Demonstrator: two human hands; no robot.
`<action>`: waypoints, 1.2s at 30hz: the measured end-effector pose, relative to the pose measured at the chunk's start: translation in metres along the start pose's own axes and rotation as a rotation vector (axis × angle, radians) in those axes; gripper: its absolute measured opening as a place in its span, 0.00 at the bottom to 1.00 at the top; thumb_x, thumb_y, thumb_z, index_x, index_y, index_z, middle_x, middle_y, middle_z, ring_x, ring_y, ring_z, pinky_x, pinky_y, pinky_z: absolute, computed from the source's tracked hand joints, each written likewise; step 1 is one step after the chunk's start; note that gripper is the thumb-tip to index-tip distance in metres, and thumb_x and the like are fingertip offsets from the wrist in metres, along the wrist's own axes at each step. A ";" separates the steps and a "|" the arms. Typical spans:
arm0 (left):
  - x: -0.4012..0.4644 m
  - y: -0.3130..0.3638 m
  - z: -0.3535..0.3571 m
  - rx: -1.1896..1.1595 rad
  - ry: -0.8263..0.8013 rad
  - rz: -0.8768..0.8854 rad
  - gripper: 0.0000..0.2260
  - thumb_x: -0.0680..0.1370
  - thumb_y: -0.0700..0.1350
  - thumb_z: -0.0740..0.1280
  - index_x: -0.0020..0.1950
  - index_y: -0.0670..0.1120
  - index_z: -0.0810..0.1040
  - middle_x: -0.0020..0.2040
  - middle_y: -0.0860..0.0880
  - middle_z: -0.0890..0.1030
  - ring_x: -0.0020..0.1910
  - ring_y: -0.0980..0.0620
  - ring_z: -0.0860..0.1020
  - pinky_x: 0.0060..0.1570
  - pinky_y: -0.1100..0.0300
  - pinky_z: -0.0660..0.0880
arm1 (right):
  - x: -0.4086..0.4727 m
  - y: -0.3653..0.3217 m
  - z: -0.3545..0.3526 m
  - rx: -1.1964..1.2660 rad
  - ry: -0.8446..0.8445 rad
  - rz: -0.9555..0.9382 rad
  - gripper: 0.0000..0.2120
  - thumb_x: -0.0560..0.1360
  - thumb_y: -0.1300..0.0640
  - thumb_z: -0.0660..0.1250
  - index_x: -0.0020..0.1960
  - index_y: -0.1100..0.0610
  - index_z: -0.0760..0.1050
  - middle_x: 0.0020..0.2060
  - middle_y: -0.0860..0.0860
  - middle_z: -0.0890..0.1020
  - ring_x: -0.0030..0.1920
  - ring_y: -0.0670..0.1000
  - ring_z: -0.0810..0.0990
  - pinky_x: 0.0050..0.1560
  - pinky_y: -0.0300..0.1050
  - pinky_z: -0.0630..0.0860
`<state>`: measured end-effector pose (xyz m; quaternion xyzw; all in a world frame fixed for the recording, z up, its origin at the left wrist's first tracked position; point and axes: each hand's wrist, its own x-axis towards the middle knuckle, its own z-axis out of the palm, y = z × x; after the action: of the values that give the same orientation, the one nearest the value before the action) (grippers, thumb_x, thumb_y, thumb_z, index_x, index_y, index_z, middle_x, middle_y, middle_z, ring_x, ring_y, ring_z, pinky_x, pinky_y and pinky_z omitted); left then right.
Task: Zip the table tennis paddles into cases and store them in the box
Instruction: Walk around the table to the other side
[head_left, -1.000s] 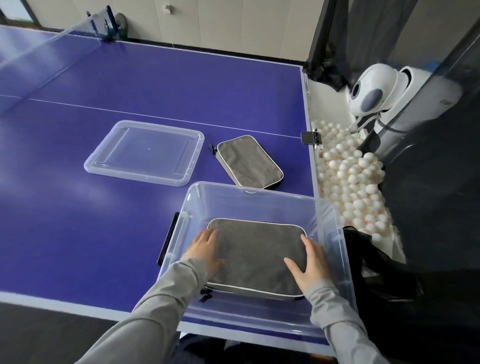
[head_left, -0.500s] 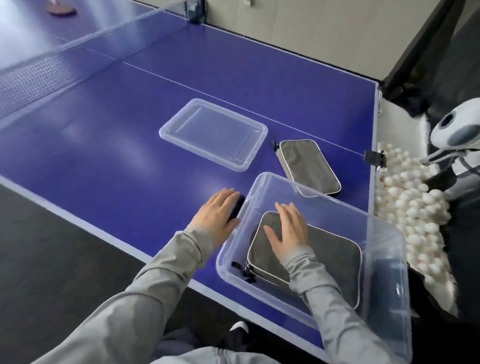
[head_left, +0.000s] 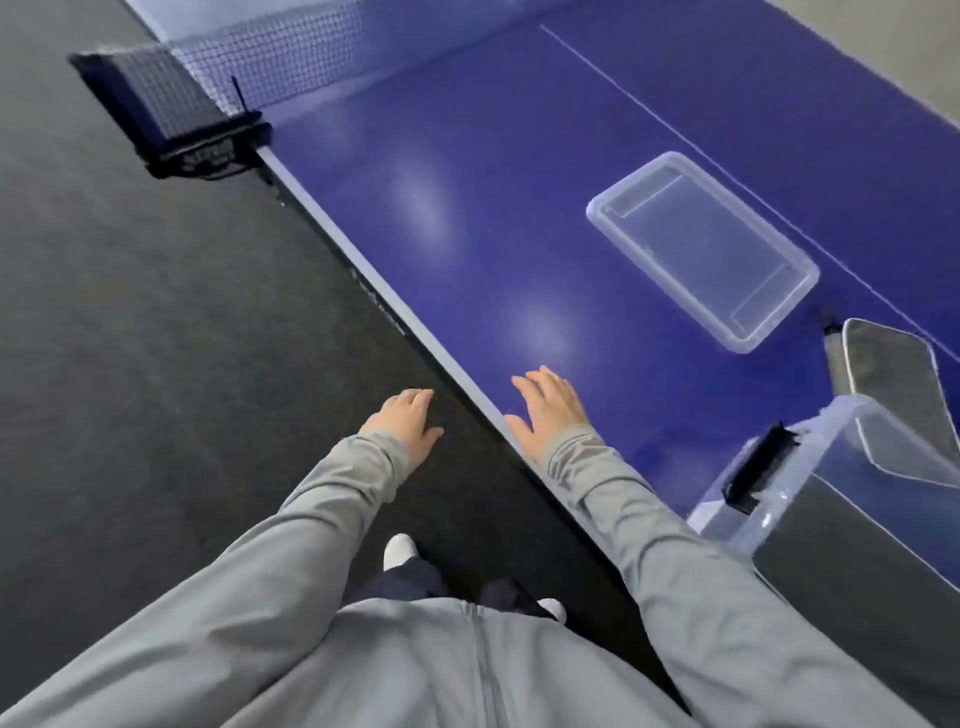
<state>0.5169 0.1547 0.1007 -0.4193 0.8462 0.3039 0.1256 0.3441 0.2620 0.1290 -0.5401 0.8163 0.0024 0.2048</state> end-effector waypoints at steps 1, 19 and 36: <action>-0.001 -0.021 0.000 -0.013 -0.021 -0.053 0.26 0.78 0.49 0.62 0.74 0.42 0.59 0.73 0.44 0.63 0.71 0.44 0.64 0.68 0.49 0.64 | 0.011 -0.015 0.008 -0.041 -0.058 -0.031 0.26 0.79 0.50 0.57 0.74 0.56 0.56 0.74 0.53 0.59 0.76 0.52 0.50 0.75 0.49 0.48; 0.005 -0.215 -0.038 -0.161 -0.163 -0.632 0.24 0.79 0.52 0.60 0.72 0.46 0.60 0.71 0.46 0.66 0.70 0.45 0.66 0.64 0.48 0.68 | 0.175 -0.181 0.059 -0.265 -0.479 -0.342 0.25 0.79 0.50 0.57 0.73 0.57 0.57 0.71 0.54 0.64 0.74 0.53 0.56 0.74 0.50 0.54; 0.117 -0.338 -0.161 -0.227 -0.083 -0.652 0.25 0.79 0.53 0.60 0.74 0.47 0.59 0.72 0.48 0.66 0.70 0.47 0.65 0.65 0.50 0.65 | 0.347 -0.291 0.034 -0.240 -0.602 -0.236 0.25 0.79 0.50 0.58 0.73 0.56 0.58 0.71 0.55 0.64 0.72 0.55 0.62 0.71 0.51 0.62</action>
<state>0.7176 -0.1758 0.0341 -0.6662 0.6226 0.3567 0.2031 0.4969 -0.1575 0.0440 -0.6262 0.6450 0.2339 0.3703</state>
